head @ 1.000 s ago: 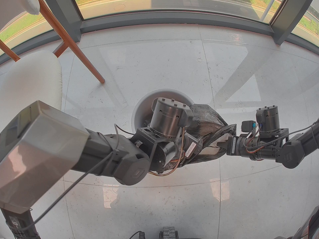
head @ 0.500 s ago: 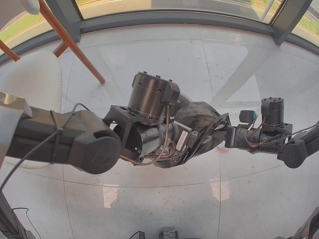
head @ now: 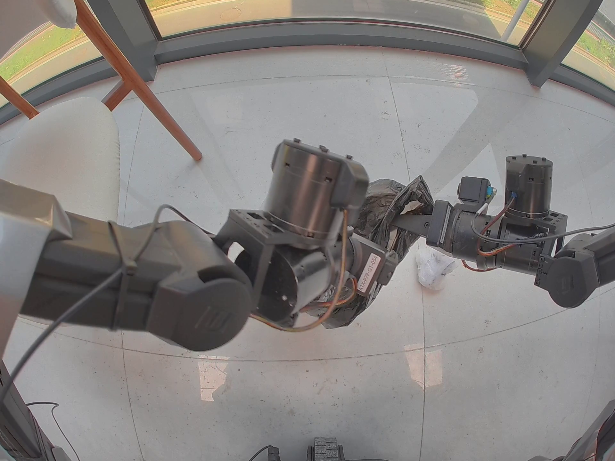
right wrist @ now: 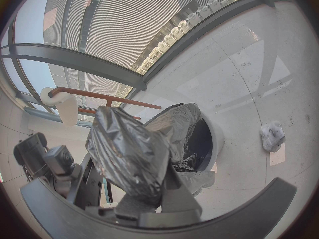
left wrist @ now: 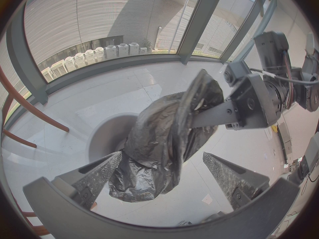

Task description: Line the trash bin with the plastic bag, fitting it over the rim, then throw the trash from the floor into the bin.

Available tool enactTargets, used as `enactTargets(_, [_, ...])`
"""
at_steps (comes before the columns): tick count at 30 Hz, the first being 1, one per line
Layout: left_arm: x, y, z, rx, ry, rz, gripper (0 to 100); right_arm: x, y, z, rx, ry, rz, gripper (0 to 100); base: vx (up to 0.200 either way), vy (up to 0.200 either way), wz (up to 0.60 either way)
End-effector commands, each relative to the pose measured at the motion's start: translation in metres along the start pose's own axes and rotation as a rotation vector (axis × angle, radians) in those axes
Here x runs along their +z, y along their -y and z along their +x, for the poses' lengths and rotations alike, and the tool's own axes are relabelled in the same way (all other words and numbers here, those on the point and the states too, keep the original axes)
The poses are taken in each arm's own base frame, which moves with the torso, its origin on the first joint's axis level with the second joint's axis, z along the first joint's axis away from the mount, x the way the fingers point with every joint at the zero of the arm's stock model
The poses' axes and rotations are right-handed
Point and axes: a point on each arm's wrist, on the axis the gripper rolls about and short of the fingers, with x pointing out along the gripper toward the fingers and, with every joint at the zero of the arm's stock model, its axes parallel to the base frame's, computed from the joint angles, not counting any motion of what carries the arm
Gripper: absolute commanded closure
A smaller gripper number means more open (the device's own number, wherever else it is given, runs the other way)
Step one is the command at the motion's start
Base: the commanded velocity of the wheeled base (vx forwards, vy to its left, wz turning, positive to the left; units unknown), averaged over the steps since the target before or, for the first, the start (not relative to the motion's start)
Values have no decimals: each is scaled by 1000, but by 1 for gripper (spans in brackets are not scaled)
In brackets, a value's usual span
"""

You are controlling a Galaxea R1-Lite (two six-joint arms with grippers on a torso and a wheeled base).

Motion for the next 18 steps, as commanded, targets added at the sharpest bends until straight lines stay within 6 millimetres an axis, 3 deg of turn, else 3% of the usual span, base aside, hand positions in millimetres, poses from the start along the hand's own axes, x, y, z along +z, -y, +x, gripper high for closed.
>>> enactTargets(1, [-13,20,12,-5,-31,26,0,0,1,0,-4,0,1,100,0,0,0])
enactTargets(9, [-27,31,41,59,-40,47,0,0,-2,0,-5,5,-2,100,0,0,0])
enactTargets(18, [-19,2,69,163,-19,27,0,0,-3,-1,-6,12,-4,100,0,0,0])
